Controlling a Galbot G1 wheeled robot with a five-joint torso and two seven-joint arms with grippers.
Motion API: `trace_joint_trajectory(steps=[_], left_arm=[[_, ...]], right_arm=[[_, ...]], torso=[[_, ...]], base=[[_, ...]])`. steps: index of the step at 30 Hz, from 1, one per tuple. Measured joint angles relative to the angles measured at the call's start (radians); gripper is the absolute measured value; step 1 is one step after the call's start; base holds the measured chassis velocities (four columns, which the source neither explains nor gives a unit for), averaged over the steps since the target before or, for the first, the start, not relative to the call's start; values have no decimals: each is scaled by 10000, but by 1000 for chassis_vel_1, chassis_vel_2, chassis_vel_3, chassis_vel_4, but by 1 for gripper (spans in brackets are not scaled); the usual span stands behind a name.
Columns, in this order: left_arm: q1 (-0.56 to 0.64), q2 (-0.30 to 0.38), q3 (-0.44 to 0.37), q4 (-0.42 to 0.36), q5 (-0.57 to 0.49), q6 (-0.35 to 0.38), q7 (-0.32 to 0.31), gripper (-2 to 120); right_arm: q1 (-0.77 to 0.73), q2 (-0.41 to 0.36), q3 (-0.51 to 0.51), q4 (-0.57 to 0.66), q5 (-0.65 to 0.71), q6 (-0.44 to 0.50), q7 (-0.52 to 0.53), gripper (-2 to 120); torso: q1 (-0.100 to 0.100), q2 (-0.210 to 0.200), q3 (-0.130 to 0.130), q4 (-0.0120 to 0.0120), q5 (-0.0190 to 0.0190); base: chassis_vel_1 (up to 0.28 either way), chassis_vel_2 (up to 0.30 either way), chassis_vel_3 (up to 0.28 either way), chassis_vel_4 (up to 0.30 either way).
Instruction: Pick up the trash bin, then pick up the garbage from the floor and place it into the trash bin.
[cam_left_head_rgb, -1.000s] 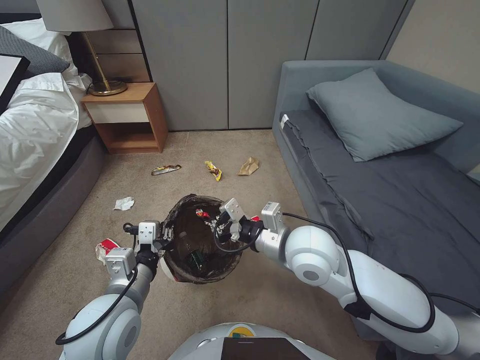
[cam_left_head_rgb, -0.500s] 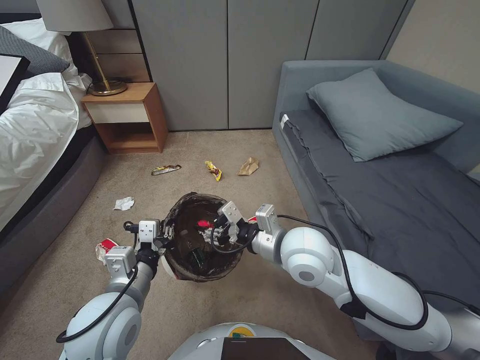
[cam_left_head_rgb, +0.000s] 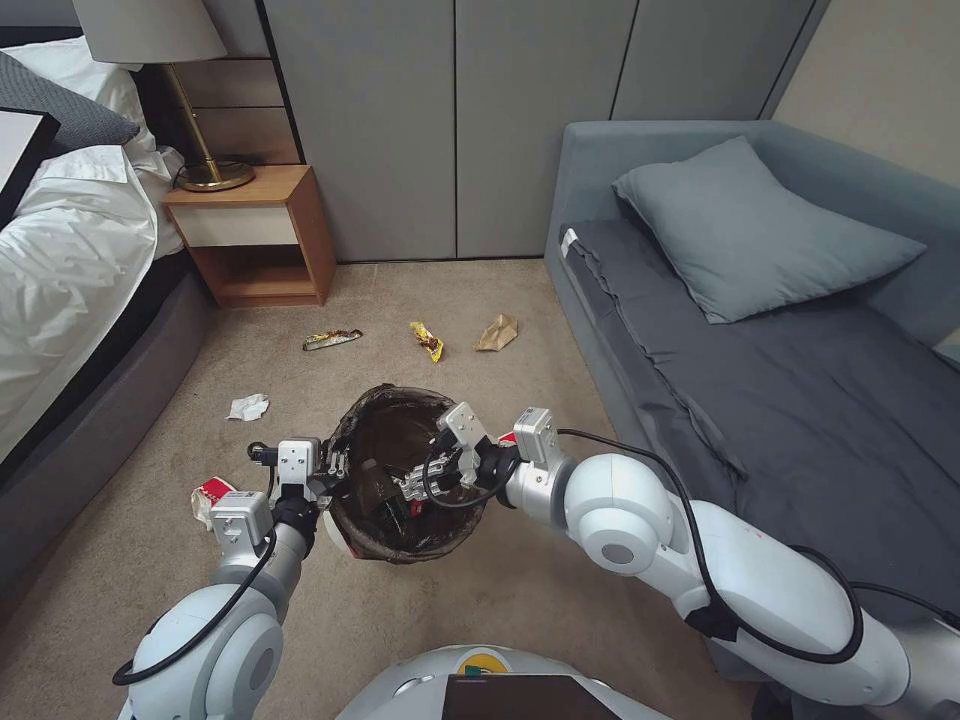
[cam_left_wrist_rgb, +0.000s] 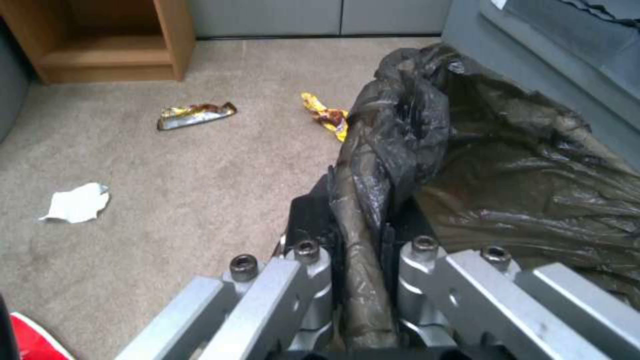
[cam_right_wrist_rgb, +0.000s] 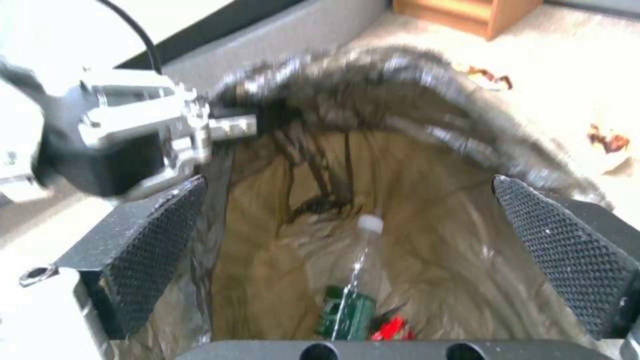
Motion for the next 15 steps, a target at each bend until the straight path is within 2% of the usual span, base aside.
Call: trace_joint_trajectory(steps=[3, 6, 8, 11, 13, 15], left_arm=[[14, -3, -19, 1, -6, 0, 2, 7], [31, -2, -45, 0, -28, 0, 1, 7], [35, -2, -51, 0, -35, 0, 1, 7], [87, 3, -106, 0, -148, 7, -14, 7], [97, 5, -118, 0, -161, 8, -13, 7], [134, -4, -203, 0, -164, 12, -18, 7]], right_arm=[[-141, -98, 369, 161, -23, 89, -85, 100], [-795, -337, 1199, 376, -544, 242, -337, 100], [-898, -356, 1307, 399, -618, 263, -371, 100], [-2528, -637, 2661, 668, -2324, 706, -660, 100], [-2777, -667, 2845, 688, -2622, 810, -674, 100], [-4071, -551, 3973, 770, -3764, 1123, -811, 100]], torso=[[0, 0, 0, 0, 0], [0, 0, 0, 2, 0], [0, 0, 0, 0, 0], [0, 0, 0, -4, 1], [0, 0, 0, -2, 1], [0, 0, 0, 0, 1]], base=[[0, 0, 0, 0], [0, 0, 0, 0], [0, 0, 0, 0], [0, 0, 0, 0], [0, 0, 0, 0], [0, 0, 0, 0]])
